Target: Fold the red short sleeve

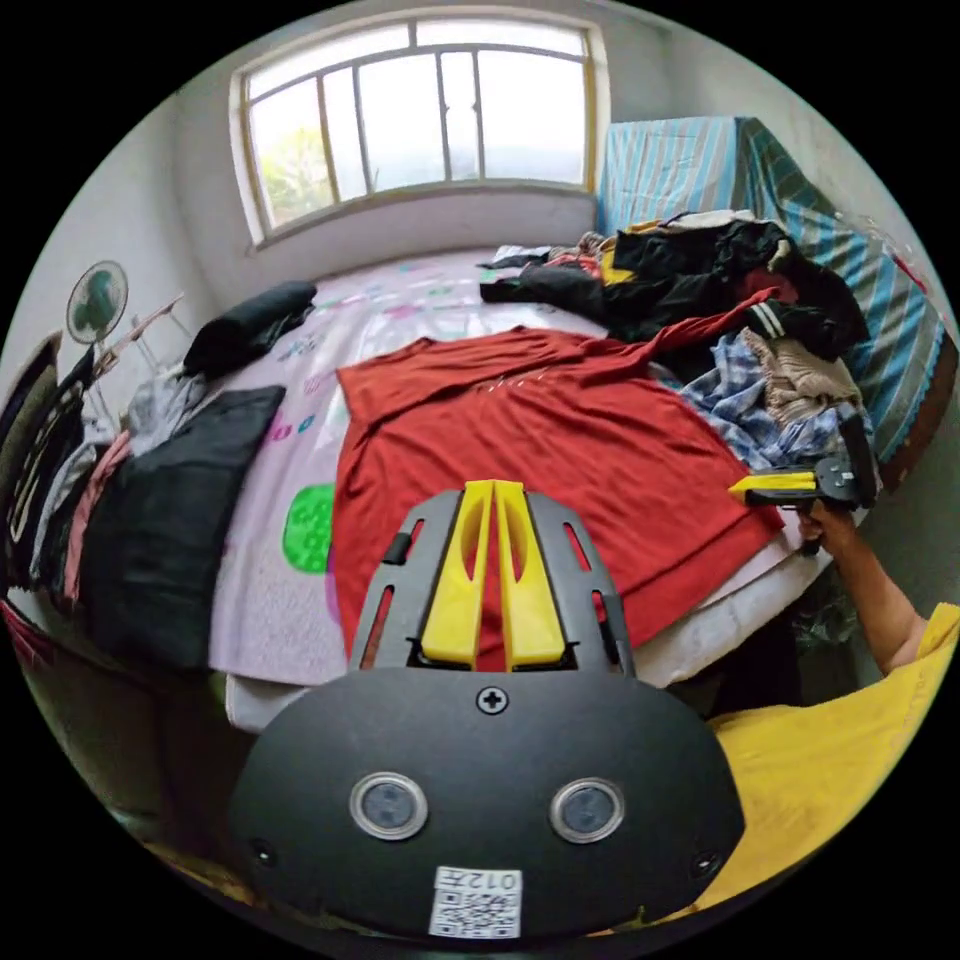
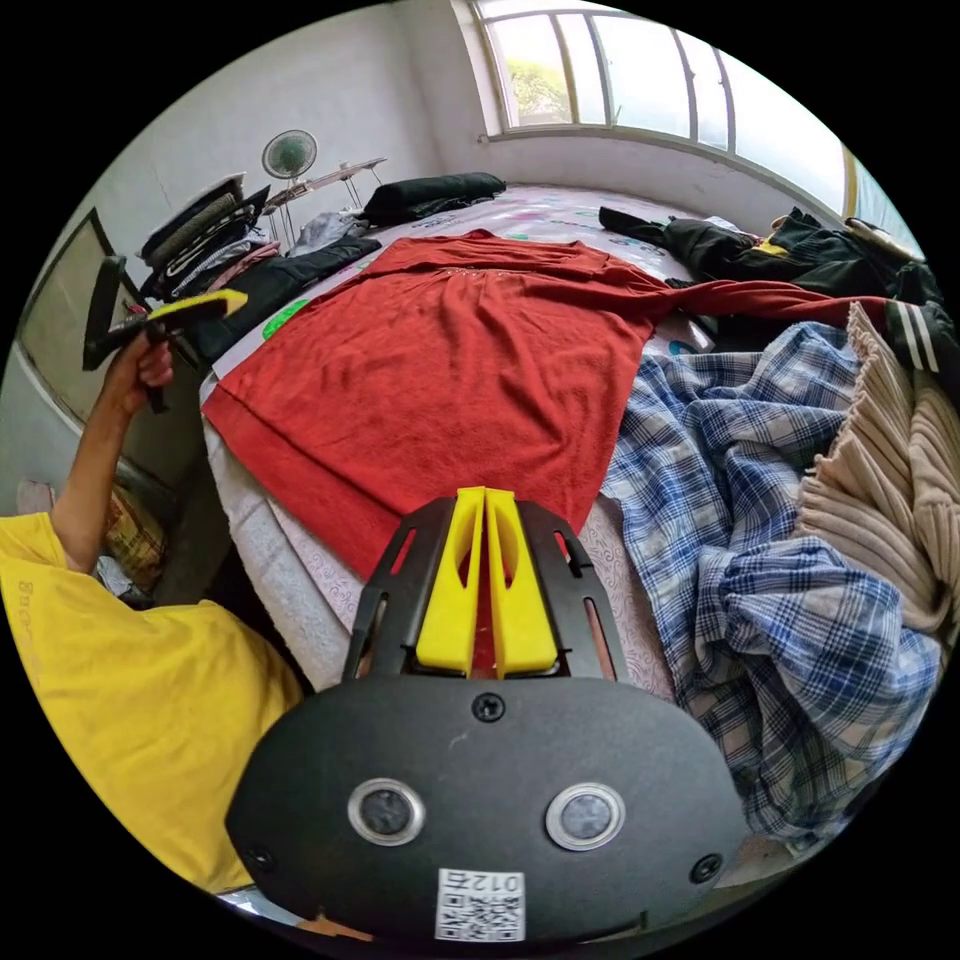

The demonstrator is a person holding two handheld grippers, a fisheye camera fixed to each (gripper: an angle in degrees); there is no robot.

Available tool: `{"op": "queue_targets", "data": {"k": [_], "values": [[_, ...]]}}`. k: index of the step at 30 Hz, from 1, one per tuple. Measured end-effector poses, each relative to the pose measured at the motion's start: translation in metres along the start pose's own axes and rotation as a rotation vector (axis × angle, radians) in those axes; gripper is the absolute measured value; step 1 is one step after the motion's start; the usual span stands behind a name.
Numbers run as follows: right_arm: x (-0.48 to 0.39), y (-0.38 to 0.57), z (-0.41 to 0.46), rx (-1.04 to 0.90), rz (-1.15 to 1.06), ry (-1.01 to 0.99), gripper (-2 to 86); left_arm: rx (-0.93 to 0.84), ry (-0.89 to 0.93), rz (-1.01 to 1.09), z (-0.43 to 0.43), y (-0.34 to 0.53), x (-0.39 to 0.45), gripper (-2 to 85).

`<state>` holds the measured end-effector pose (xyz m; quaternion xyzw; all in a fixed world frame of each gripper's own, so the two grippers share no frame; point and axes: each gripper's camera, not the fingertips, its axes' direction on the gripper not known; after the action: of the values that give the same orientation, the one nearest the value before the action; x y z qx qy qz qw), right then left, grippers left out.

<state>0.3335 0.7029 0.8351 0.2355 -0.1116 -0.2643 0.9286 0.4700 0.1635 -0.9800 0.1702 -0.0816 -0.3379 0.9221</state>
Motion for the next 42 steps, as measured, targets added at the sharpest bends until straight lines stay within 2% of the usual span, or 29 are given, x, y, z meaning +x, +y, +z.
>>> {"op": "queue_targets", "data": {"k": [6,10,13,18,23,24,26,29,31,32,34,37,42], "values": [[-0.005,0.015,0.002,-0.002,0.003,-0.006,0.0,0.165,0.223,0.368,0.007,-0.168,0.163,0.3],[-0.003,0.024,0.004,-0.003,0.022,-0.043,0.0,0.139,0.382,0.510,0.037,-0.285,0.281,1.9],[0.000,0.030,0.005,-0.005,0.037,-0.075,0.1,0.157,0.416,0.581,0.047,-0.346,0.360,5.2],[0.002,0.038,0.007,-0.007,0.055,-0.116,0.1,0.071,0.329,0.720,0.072,-0.390,0.461,8.0],[-0.004,0.045,0.010,-0.006,0.053,-0.118,0.1,-0.018,0.112,0.848,0.092,-0.375,0.504,2.8],[-0.005,0.046,0.010,-0.006,0.052,-0.115,0.1,0.007,0.066,0.810,0.086,-0.373,0.494,2.1],[-0.011,0.049,0.011,-0.005,0.042,-0.093,0.1,0.041,0.088,0.727,0.069,-0.373,0.460,1.2],[-0.020,0.052,0.012,-0.004,0.025,-0.055,0.1,0.110,0.173,0.457,0.030,-0.372,0.359,0.6],[-0.027,0.053,0.013,-0.003,0.012,-0.027,0.0,0.156,0.309,0.115,0.004,-0.348,0.245,0.5],[-0.031,0.054,0.014,-0.003,0.004,-0.009,0.0,0.165,0.353,0.011,0.000,-0.337,0.215,0.5],[-0.037,0.056,0.015,-0.002,-0.008,0.015,0.0,0.216,0.490,-0.315,-0.007,-0.270,0.105,0.5],[-0.042,0.057,0.017,-0.001,-0.013,0.025,0.0,0.258,0.474,-0.547,-0.008,-0.163,0.016,0.5],[-0.039,0.058,0.018,-0.002,0.014,-0.031,0.0,0.238,0.572,-0.948,0.028,0.019,-0.066,0.6]]}}
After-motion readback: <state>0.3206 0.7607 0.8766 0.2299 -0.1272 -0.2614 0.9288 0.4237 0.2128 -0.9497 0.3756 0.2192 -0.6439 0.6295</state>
